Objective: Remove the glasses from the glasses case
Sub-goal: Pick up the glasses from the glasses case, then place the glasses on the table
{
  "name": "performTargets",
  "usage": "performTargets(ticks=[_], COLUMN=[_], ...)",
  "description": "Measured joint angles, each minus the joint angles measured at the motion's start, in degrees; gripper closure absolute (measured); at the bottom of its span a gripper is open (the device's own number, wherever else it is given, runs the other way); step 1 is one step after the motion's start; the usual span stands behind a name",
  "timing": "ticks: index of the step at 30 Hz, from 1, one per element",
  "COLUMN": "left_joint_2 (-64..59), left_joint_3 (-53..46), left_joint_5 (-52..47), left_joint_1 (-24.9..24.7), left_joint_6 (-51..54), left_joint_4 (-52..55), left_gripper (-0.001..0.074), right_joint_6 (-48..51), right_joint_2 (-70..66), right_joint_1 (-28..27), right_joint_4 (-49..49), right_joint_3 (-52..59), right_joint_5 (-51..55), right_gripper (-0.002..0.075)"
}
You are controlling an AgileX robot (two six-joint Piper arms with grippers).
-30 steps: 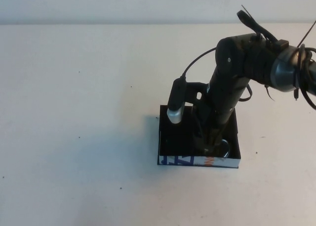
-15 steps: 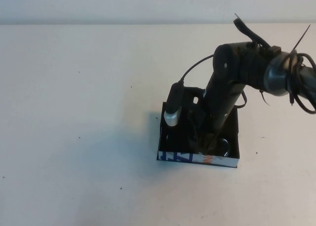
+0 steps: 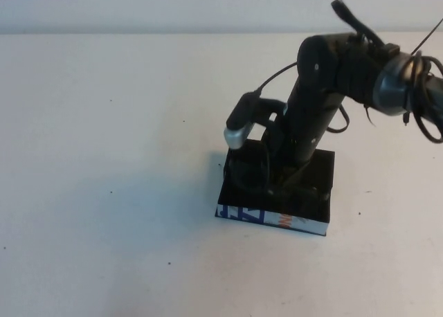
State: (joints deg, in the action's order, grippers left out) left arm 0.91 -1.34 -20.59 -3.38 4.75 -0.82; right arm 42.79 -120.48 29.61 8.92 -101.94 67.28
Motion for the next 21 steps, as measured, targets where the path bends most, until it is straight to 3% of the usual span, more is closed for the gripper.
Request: performTargets(ticks=[5,10,16,21], left_joint_2=[0.0,0.0,0.0,0.0], left_joint_3=[0.0,0.0,0.0,0.0], left_joint_5=[0.0,0.0,0.0,0.0], left_joint_1=[0.0,0.0,0.0,0.0], left_joint_6=[0.0,0.0,0.0,0.0], left_joint_4=[0.0,0.0,0.0,0.0], left_gripper=[0.0739,0.0739,0.0739,0.0739], right_joint_6=[-15.88,-28.68,-31.18,-34.64], right_joint_2=[4.65,11.1,23.8,34.22], right_joint_1=[-1.8,-8.41,-16.66,-20.21], right_joint_4=[0.49,5.35,8.4,8.1], right_joint_3=[-1.59,3.89,21.69,40.13], right_joint_5=[2.25,2.47,1.74,-10.01], right_gripper=[0.0662,0.0662,0.0662,0.0662])
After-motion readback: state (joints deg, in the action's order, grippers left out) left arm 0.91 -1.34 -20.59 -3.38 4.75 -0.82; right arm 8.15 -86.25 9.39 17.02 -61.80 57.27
